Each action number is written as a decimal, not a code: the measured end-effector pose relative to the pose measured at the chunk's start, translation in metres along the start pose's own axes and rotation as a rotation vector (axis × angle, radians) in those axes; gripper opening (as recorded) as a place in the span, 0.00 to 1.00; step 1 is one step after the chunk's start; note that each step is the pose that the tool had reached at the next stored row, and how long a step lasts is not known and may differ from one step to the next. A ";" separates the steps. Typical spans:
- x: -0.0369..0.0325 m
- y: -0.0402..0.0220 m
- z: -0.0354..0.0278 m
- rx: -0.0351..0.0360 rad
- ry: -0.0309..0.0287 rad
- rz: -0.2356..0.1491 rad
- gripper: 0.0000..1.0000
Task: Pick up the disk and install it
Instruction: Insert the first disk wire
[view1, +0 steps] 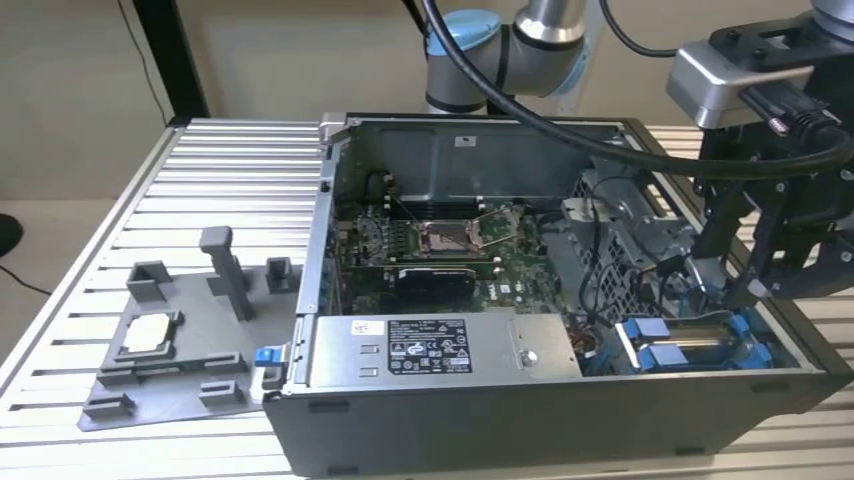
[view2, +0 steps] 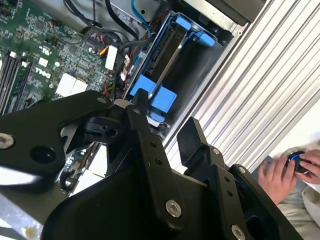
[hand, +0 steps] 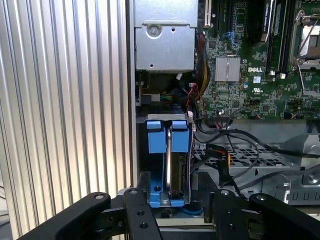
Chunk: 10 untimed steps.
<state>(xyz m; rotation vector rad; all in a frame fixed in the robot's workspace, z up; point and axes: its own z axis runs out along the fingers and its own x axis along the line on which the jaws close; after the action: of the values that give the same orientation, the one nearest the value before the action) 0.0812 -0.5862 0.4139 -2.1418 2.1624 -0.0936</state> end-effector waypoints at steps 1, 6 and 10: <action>-0.0018 -0.0001 0.0002 0.0001 0.0049 -0.001 1.00; -0.0197 0.0003 0.0029 0.0008 0.0270 -0.003 1.00; -0.0334 0.0007 0.0060 0.0052 0.0251 -0.003 1.00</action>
<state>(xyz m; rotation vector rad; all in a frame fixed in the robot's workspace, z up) 0.0814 -0.5526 0.4087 -2.1526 2.1701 -0.1268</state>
